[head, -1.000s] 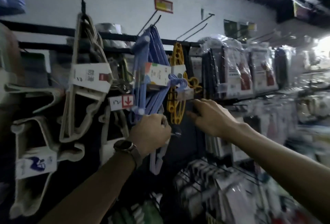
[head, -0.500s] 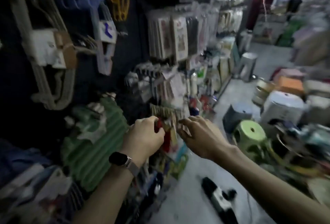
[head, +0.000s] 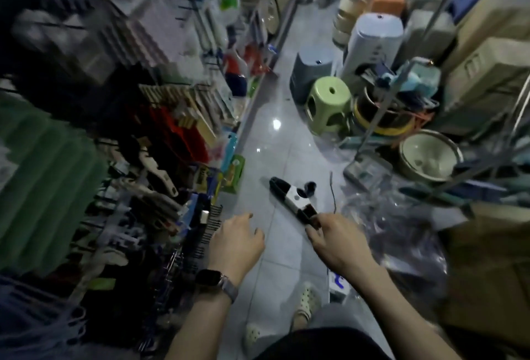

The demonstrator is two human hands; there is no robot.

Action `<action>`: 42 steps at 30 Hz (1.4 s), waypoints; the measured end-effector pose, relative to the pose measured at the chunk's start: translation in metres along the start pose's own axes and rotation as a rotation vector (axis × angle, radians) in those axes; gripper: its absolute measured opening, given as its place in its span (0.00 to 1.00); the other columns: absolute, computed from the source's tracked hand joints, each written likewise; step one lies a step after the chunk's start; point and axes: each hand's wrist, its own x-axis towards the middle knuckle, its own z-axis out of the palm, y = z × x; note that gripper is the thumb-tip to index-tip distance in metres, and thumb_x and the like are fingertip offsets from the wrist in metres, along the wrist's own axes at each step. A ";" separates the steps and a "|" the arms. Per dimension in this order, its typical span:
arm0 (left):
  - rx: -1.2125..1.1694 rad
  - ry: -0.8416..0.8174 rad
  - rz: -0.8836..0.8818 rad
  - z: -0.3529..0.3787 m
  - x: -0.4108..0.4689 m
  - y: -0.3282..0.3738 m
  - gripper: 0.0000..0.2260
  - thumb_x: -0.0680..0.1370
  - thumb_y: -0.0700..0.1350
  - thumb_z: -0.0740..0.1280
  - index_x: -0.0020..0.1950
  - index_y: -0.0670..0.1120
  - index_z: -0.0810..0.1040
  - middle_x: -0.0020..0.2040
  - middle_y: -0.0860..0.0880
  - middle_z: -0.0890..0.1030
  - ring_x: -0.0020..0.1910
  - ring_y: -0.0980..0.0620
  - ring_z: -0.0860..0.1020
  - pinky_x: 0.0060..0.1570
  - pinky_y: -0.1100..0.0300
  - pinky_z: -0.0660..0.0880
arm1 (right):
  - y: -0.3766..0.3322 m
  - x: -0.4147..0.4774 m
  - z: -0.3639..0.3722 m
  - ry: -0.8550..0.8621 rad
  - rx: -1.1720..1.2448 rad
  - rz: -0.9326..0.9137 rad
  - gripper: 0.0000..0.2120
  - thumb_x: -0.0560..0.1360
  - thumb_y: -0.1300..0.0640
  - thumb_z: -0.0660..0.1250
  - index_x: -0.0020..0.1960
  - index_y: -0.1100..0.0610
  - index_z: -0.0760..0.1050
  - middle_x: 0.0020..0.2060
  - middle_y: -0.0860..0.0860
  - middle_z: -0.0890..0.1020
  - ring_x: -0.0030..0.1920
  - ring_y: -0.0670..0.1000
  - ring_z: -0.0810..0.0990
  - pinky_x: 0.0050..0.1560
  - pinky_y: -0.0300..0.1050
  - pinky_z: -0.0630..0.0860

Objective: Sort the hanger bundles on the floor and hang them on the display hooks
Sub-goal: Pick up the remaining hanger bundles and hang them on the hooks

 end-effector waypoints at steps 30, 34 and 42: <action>0.340 -0.581 0.163 0.116 0.279 0.086 0.14 0.79 0.51 0.63 0.63 0.49 0.77 0.59 0.41 0.82 0.56 0.37 0.80 0.50 0.52 0.76 | 0.095 0.191 0.049 -0.202 0.154 0.573 0.11 0.79 0.51 0.60 0.48 0.57 0.75 0.50 0.55 0.82 0.52 0.62 0.79 0.46 0.51 0.76; 0.292 -0.584 0.147 0.110 0.324 0.087 0.13 0.80 0.50 0.63 0.63 0.47 0.76 0.57 0.40 0.82 0.56 0.38 0.80 0.46 0.54 0.71 | 0.089 0.224 0.049 -0.168 0.181 0.615 0.11 0.80 0.51 0.60 0.48 0.57 0.75 0.47 0.55 0.81 0.48 0.63 0.80 0.43 0.53 0.75; 0.272 -0.584 0.092 0.157 0.412 0.080 0.12 0.80 0.48 0.62 0.60 0.46 0.77 0.55 0.41 0.83 0.53 0.37 0.81 0.44 0.53 0.73 | 0.115 0.302 0.098 -0.281 0.171 0.616 0.14 0.79 0.47 0.60 0.57 0.53 0.79 0.52 0.53 0.83 0.52 0.59 0.82 0.50 0.55 0.80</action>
